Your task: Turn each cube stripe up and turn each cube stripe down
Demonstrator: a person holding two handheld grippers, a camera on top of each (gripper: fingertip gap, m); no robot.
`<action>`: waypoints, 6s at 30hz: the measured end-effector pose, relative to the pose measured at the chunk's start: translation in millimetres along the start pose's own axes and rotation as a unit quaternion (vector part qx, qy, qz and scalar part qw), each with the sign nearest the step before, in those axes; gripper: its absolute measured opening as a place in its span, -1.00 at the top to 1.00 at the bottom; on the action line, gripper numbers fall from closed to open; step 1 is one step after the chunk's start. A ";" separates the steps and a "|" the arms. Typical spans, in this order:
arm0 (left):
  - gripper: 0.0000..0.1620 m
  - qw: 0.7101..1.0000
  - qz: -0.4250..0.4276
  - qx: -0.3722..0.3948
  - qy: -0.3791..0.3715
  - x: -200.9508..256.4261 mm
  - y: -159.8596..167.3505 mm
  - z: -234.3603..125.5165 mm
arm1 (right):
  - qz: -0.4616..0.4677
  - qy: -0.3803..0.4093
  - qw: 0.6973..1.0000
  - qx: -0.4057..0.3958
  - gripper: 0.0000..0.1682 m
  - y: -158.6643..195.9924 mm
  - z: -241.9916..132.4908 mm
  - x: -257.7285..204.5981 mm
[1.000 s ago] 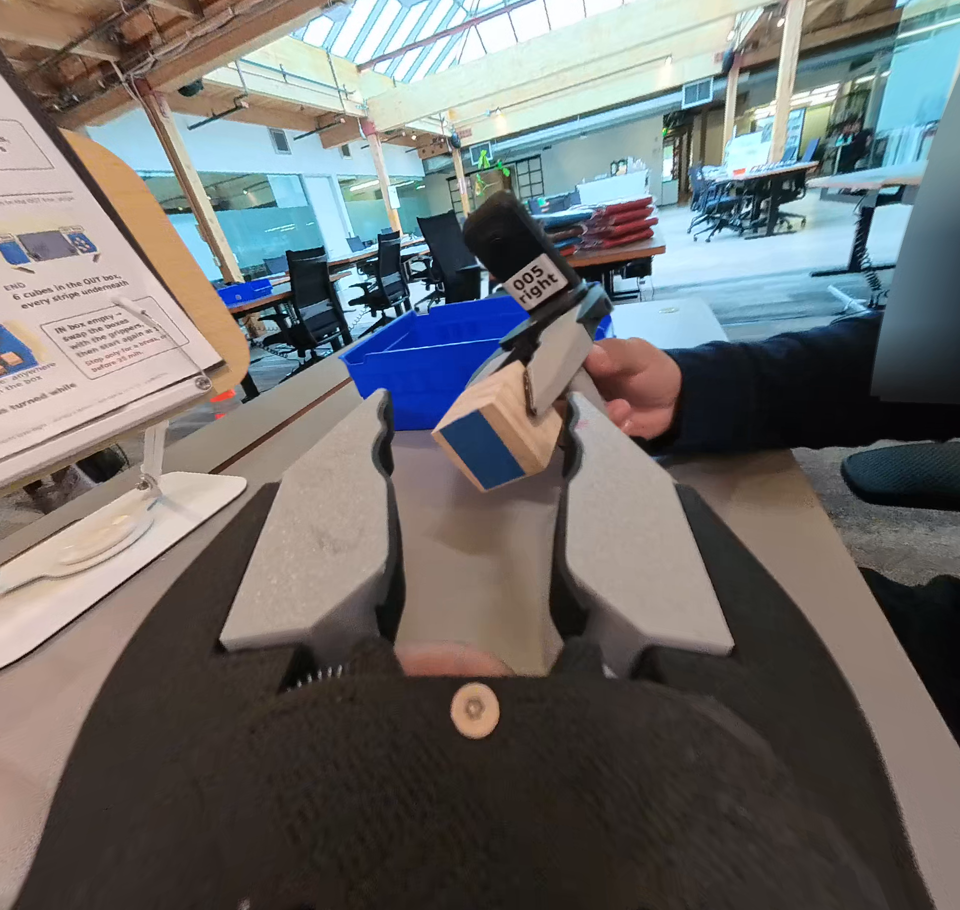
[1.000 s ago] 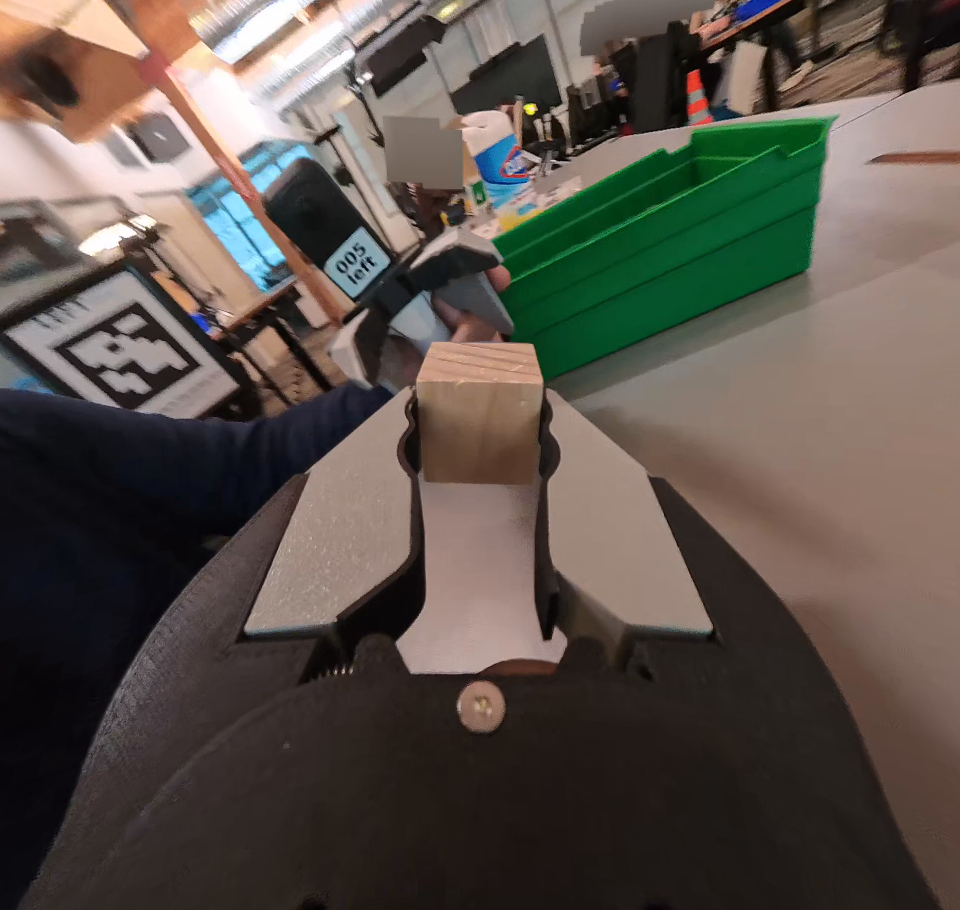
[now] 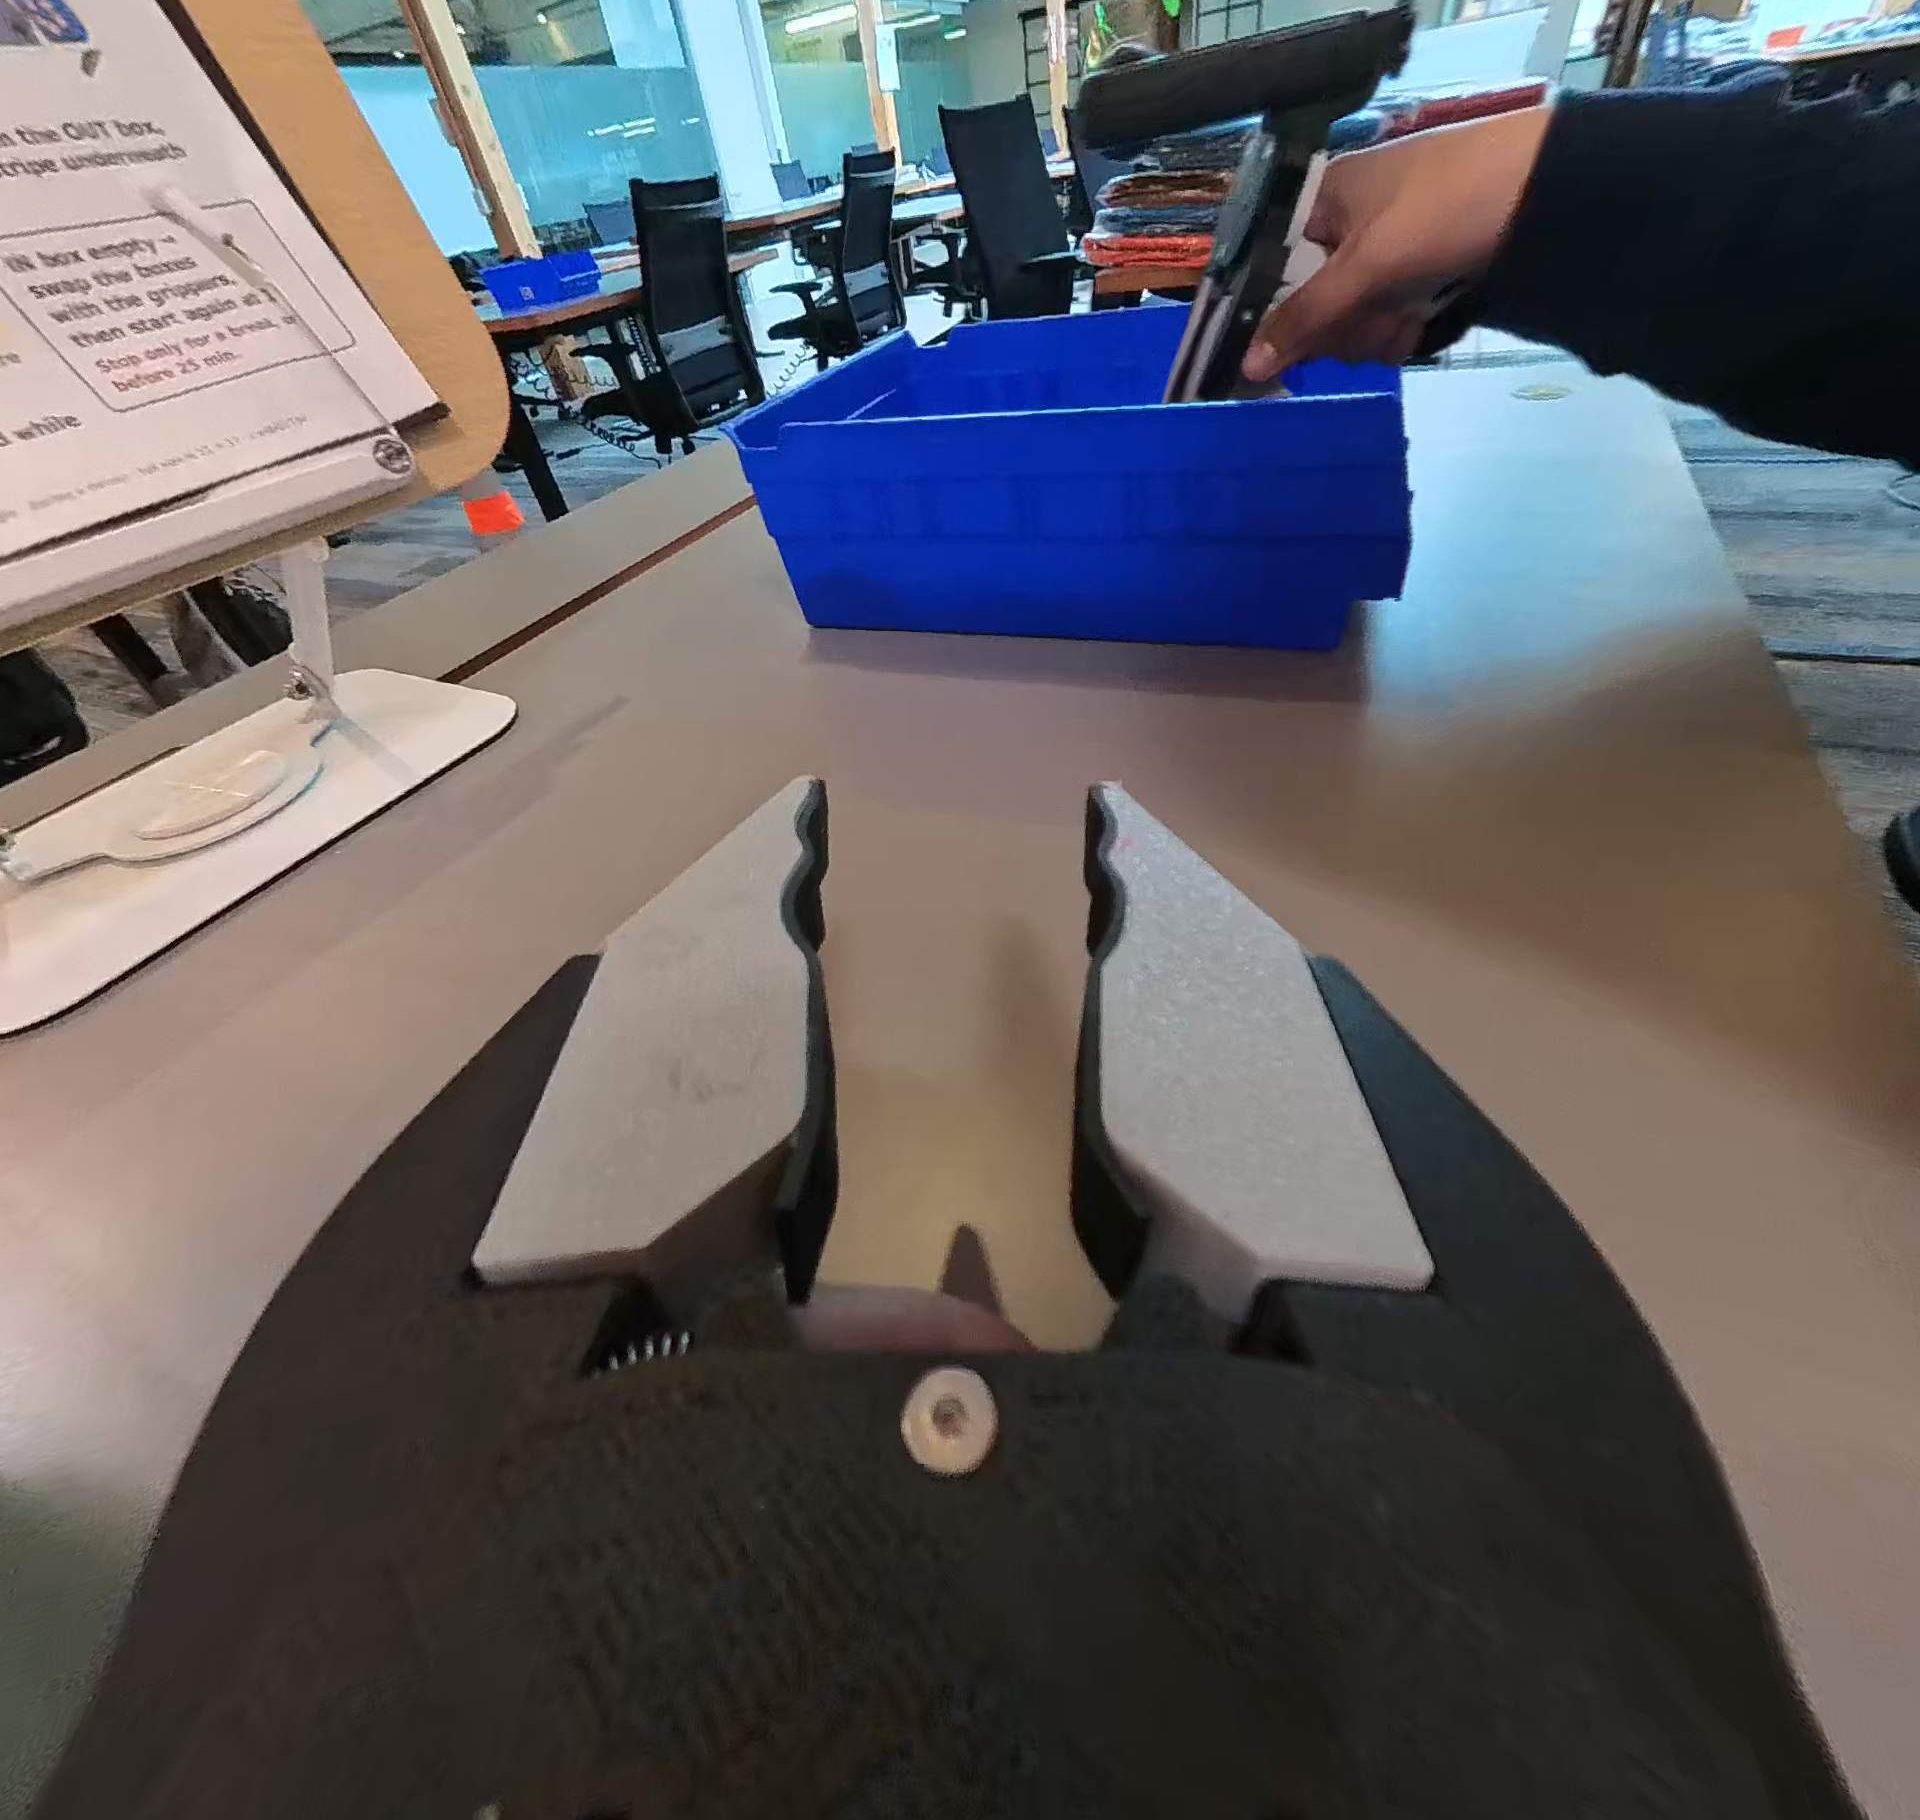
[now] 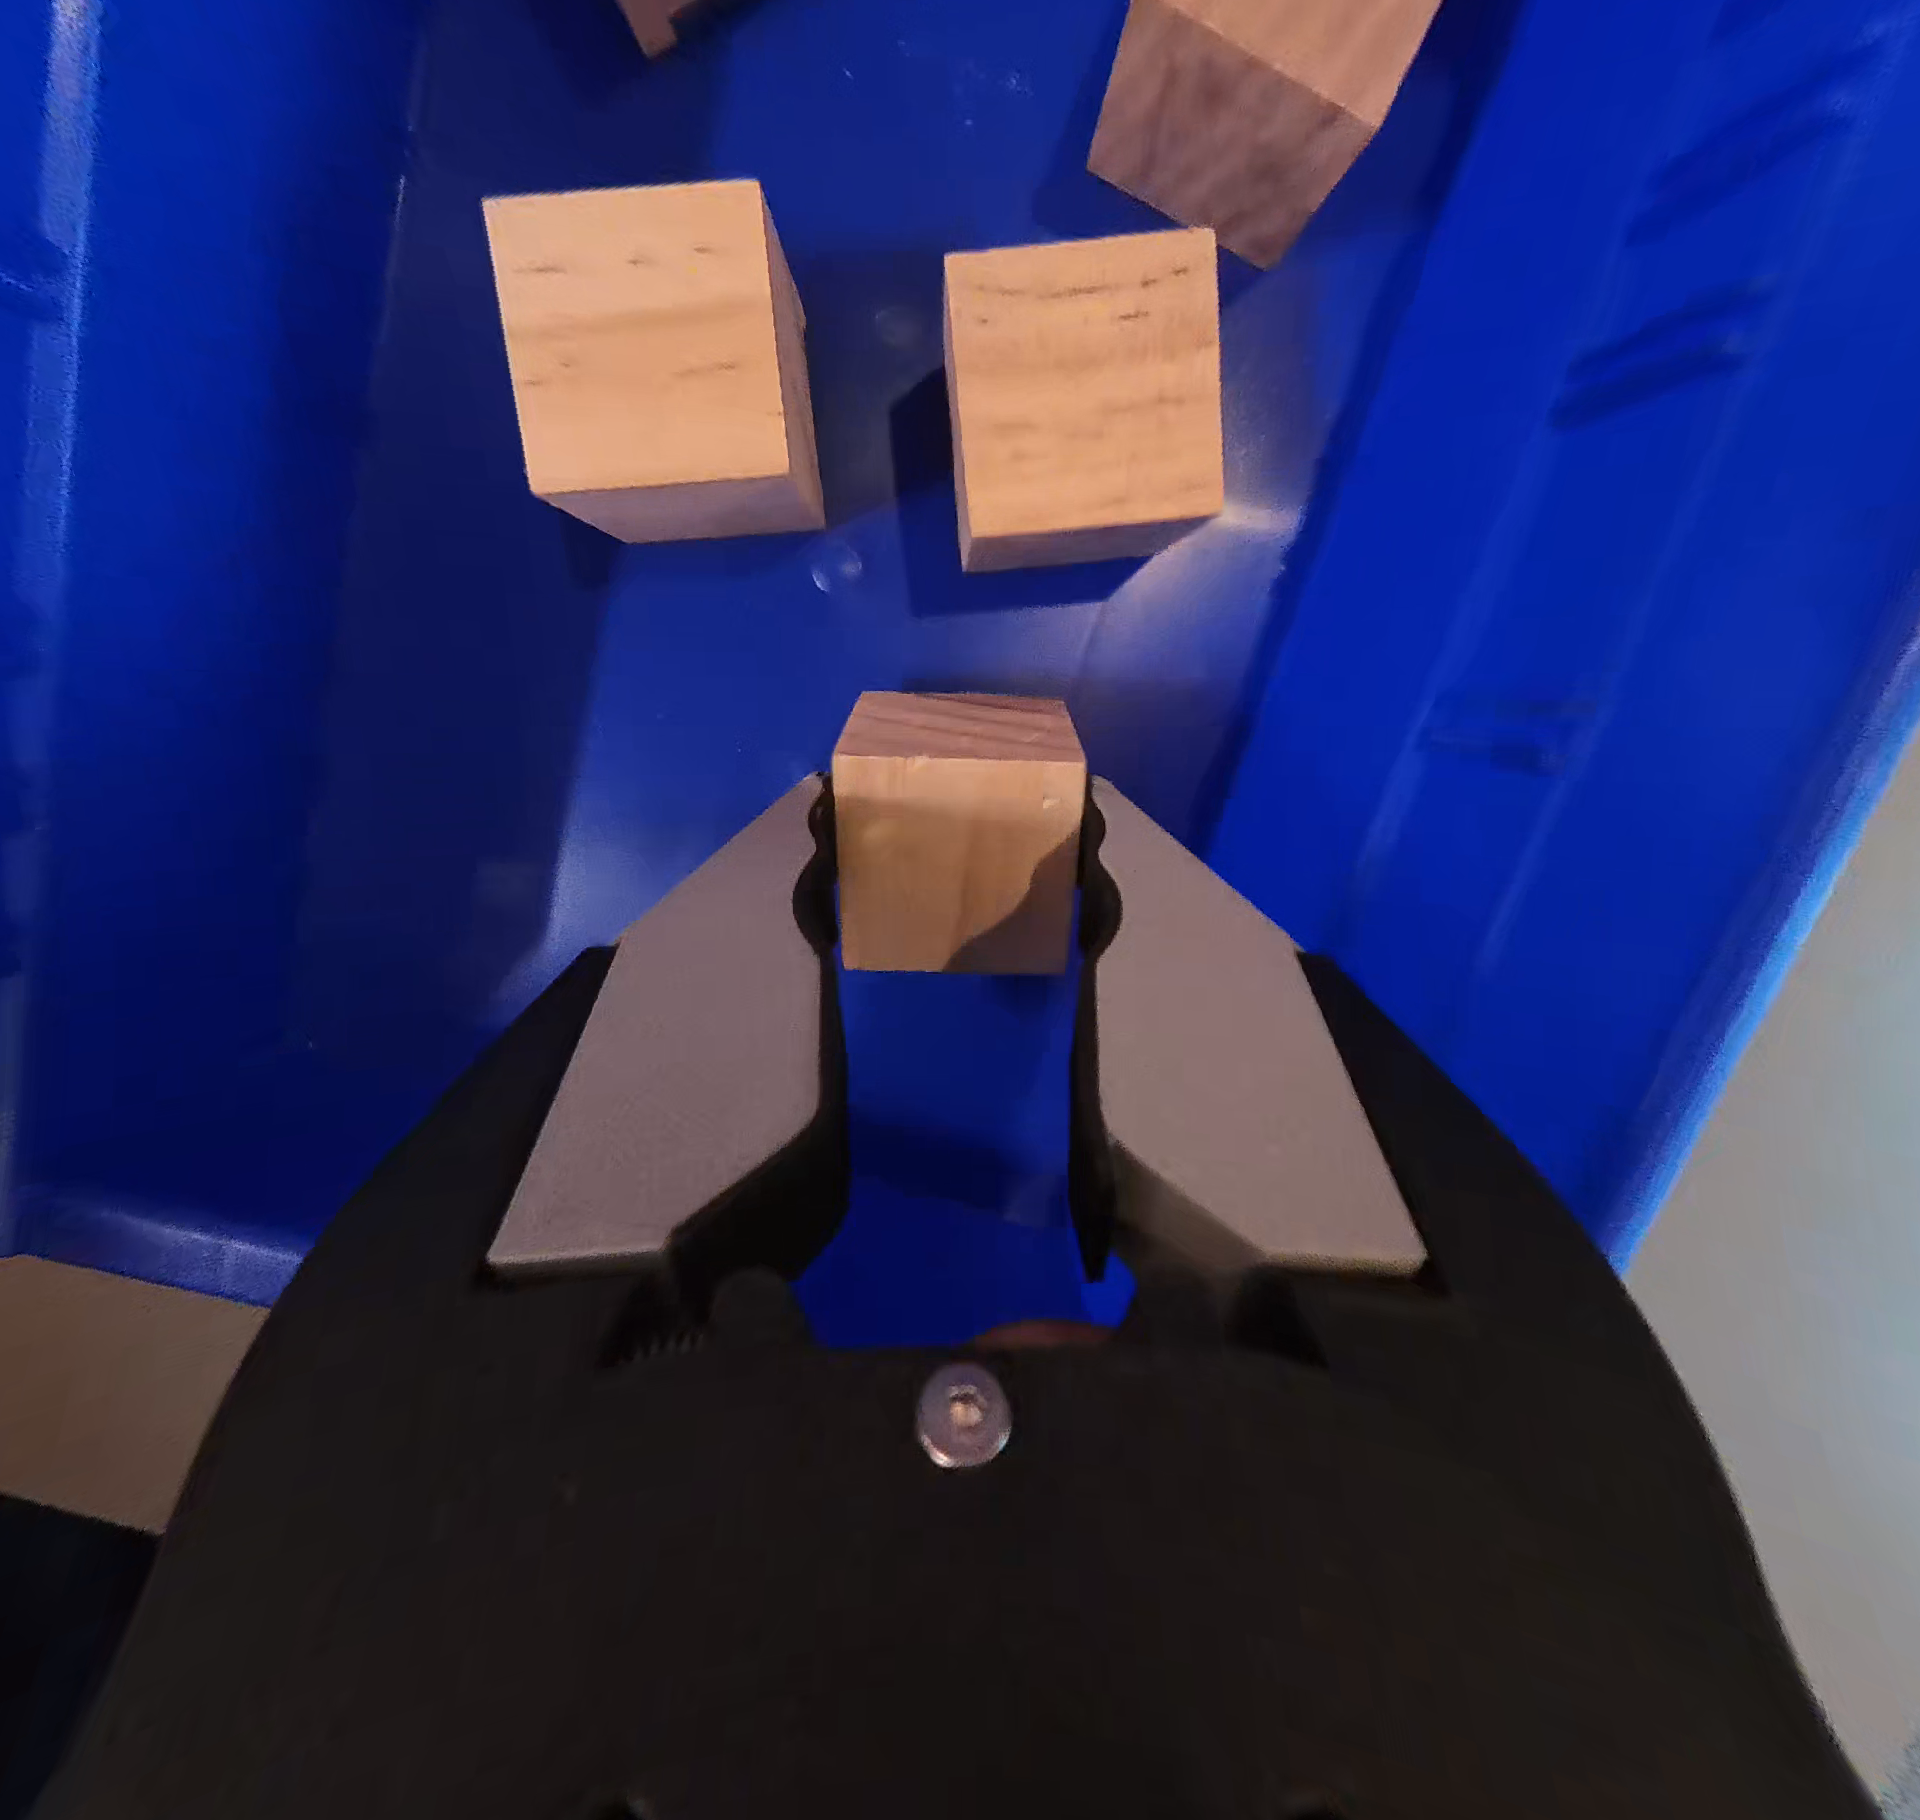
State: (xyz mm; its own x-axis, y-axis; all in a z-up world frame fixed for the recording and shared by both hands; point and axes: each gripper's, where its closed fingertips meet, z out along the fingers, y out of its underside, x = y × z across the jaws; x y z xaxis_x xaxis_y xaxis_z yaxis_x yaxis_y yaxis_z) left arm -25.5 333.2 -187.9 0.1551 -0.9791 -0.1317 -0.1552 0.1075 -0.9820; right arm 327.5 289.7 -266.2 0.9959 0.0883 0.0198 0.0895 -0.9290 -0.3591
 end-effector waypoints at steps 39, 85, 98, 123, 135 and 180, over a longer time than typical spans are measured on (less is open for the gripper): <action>0.28 0.955 -0.027 -0.258 -0.145 -183.0 -16.6 -134.7 | -0.200 -0.249 0.878 0.357 0.46 -136.7 -9.9 -319.5; 0.43 0.939 0.340 0.036 0.048 54.5 -89.9 -34.9 | -0.162 -0.757 0.550 0.314 0.49 -66.8 -164.6 -389.3; 0.02 0.991 0.111 0.036 -0.060 5.2 -52.6 -8.3 | -0.162 -0.457 0.756 0.439 0.50 -122.2 -108.7 -344.9; 0.07 0.988 0.029 -0.138 -0.057 7.2 35.7 19.9 | -0.071 0.047 0.994 0.068 0.48 -5.7 -32.5 -67.2; -0.16 0.975 0.024 -0.191 -0.113 27.3 44.6 -33.5 | -0.028 0.046 0.988 0.141 0.22 -4.2 -43.6 -54.5; 0.96 0.901 0.000 0.005 -0.433 -66.3 -134.4 -277.3 | -0.146 -0.058 0.929 0.334 0.39 -154.3 -4.8 -553.2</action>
State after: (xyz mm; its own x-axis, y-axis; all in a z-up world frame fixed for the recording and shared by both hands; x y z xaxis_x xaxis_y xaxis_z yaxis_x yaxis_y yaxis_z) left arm -285.5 335.7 -9.7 0.8595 -0.4767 -0.1842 -0.1479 0.1129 -0.9825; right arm -237.1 382.5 -217.3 0.9187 0.3759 0.1208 0.2891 -0.4320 -0.8543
